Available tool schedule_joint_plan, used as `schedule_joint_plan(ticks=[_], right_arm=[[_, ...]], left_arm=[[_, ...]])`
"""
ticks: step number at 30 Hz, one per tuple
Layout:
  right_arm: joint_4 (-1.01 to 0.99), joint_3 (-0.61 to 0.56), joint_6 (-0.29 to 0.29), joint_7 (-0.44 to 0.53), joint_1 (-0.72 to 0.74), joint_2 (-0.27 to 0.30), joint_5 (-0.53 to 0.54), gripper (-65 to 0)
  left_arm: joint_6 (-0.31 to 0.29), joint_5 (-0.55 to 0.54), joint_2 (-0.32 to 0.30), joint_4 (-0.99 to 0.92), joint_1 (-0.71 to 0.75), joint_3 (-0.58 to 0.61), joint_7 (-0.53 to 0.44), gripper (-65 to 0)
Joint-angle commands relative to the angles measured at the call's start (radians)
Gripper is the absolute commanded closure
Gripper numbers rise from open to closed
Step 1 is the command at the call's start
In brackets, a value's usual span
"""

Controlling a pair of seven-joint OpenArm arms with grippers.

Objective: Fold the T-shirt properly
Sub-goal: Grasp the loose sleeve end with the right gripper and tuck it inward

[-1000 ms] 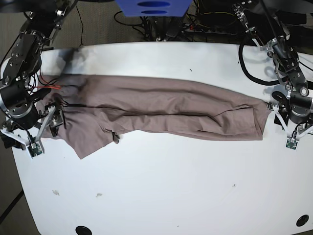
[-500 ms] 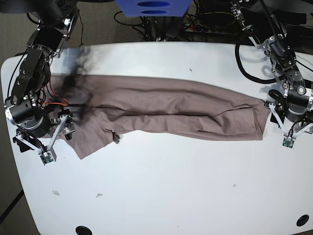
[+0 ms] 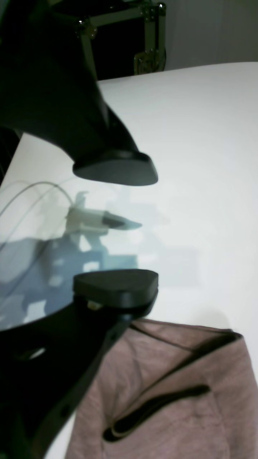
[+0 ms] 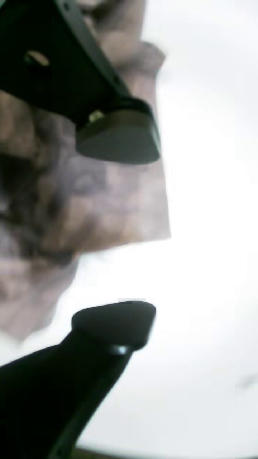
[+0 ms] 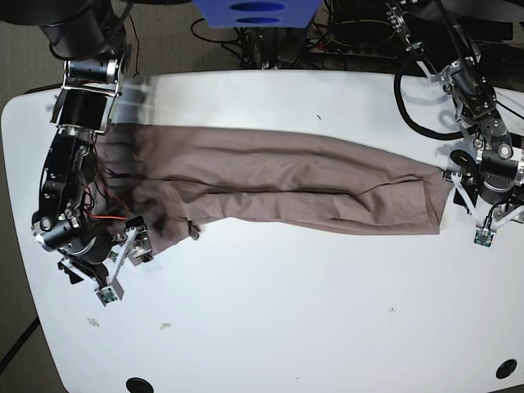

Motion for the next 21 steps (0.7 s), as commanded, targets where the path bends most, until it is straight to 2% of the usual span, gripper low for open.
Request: schedule_joint_plan(ticks=[1, 6, 21], right_arm=[[-0.033, -0.002, -0.001, 0.014, 0.032, 0.014, -0.009, -55.6], [-0.104, -0.014, -0.001, 0.057, 0.09, 0.014, -0.009, -55.6], [-0.299, -0.061, -0.001, 0.211, 0.093, 0.014, -0.009, -55.6]], left_arm=[[0.006, 0.004, -0.013, 0.016, -0.01, -0.001, -0.013, -35.9], [0.007, 0.004, -0.015, 0.016, -0.01, -0.001, -0.013, -35.9], [0.007, 0.004, -0.015, 0.016, -0.01, -0.001, -0.013, -35.9]])
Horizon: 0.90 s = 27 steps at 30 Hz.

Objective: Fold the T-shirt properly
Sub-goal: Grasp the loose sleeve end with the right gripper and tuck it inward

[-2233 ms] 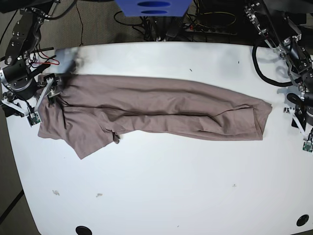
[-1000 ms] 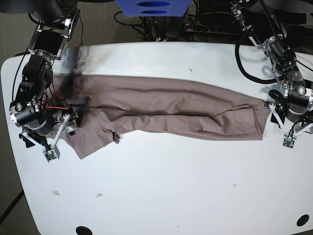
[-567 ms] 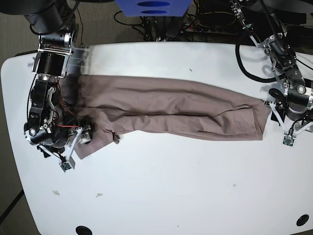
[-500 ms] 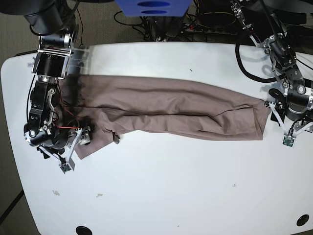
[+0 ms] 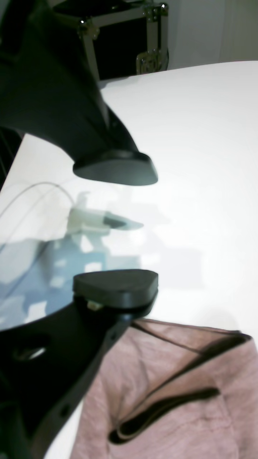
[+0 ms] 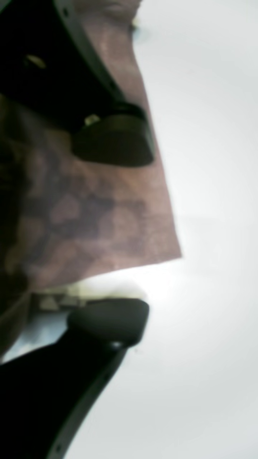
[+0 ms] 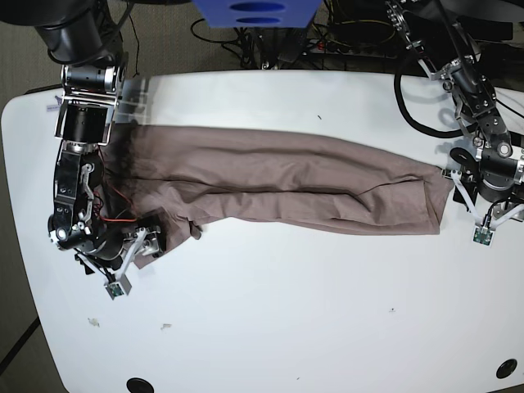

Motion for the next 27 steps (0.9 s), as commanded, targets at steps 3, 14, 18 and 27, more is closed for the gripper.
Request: schedule_joint_plan(ticks=[3, 14, 18, 27], right_arm=[[-0.023, -0.008, 0.003, 0.034, 0.027, 0.006, -0.002, -55.6], [-0.014, -0.01, 0.003, 0.04, 0.024, 0.006, -0.002, -46.6], [-0.014, -0.01, 0.003, 0.04, 0.024, 0.006, -0.002, -18.9], [-0.012, -0.01, 0.003, 0.029, 0.023, 0.006, -0.002, -1.6]], left_arm=[[0.008, 0.004, -0.015, 0.016, -0.013, -0.002, -0.012, -35.9], [0.008, 0.004, -0.01, 0.015, -0.013, 0.0, -0.012, -35.9], [0.008, 0.004, -0.01, 0.015, -0.013, 0.0, -0.012, -35.9], [0.009, 0.004, -0.01, 0.015, -0.013, 0.0, -0.012, -35.8]])
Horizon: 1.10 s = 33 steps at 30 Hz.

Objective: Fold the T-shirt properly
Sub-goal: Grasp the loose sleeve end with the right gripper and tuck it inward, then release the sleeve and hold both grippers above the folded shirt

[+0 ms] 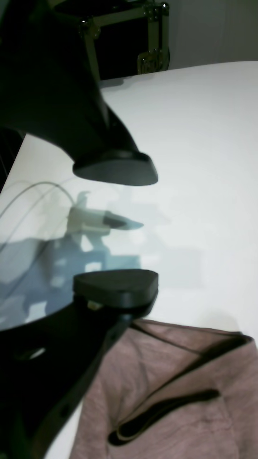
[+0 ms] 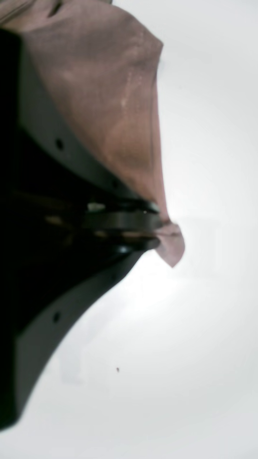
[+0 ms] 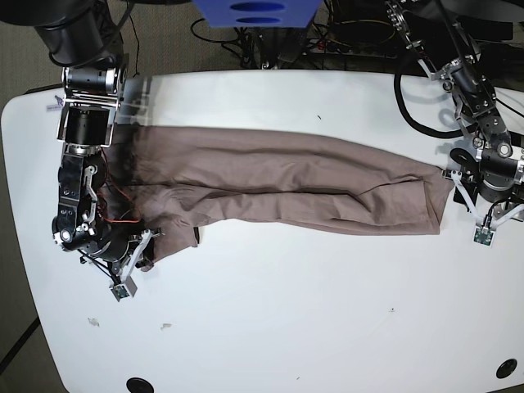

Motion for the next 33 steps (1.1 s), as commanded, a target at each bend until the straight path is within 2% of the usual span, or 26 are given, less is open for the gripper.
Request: schedule_joint_plan(ticks=[1, 6, 17, 25, 33], right_arm=[[0.016, 0.001, 0.002, -0.015, 0.018, 0.01, -0.003, -0.2], [0.088, 0.001, 0.002, -0.072, 0.018, 0.01, -0.003, 0.0], [0.46, 0.009, 0.002, -0.244, 0.009, 0.012, -0.003, 0.0], [0.683, 0.062, 0.002, -0.333, -0.108, 0.012, -0.003, 0.0], [0.809, 0.079, 0.002, -0.382, -0.214, 0.012, -0.003, 0.0]], left_arm=[[0.005, 0.004, -0.011, 0.015, -0.013, 0.0, -0.013, -35.8], [0.005, 0.005, -0.011, 0.015, -0.013, -0.003, -0.013, -35.8], [0.007, 0.005, -0.01, 0.015, -0.013, -0.002, -0.013, -35.8], [0.007, 0.005, -0.008, 0.013, -0.013, -0.002, -0.013, -35.8], [0.007, 0.005, -0.008, 0.013, -0.013, -0.002, -0.013, -35.8]])
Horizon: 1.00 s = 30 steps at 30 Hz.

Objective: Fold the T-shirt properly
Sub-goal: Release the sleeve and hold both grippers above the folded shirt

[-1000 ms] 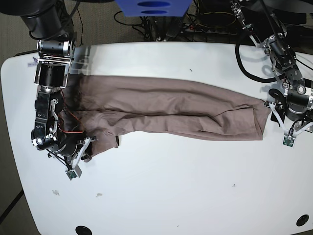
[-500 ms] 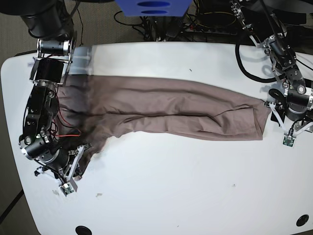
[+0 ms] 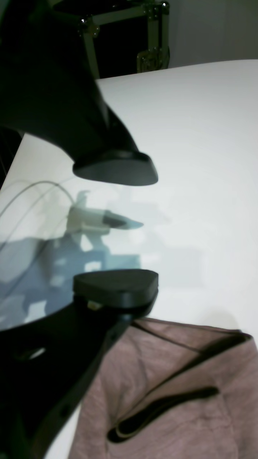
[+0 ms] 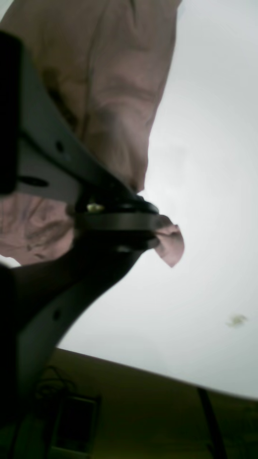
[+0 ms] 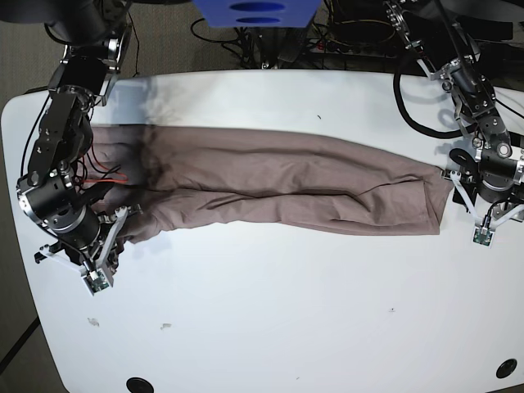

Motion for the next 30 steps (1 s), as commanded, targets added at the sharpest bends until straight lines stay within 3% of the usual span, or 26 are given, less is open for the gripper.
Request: schedule_joint_plan(ticks=[1, 18, 30], right_arm=[[0.054, 0.002, -0.001, -0.002, -0.023, 0.01, 0.004, 0.0], [0.154, 0.011, -0.001, -0.046, -0.243, 0.01, 0.005, 0.0], [0.154, 0.146, -0.001, -0.046, -0.365, 0.01, 0.005, 0.0]], left_arm=[[0.006, 0.006, -0.011, 0.014, -0.013, -0.002, -0.012, -35.8], [0.008, 0.006, -0.011, 0.014, -0.013, -0.002, -0.012, -35.8], [0.008, 0.006, -0.011, 0.014, -0.011, -0.006, -0.012, -35.8]])
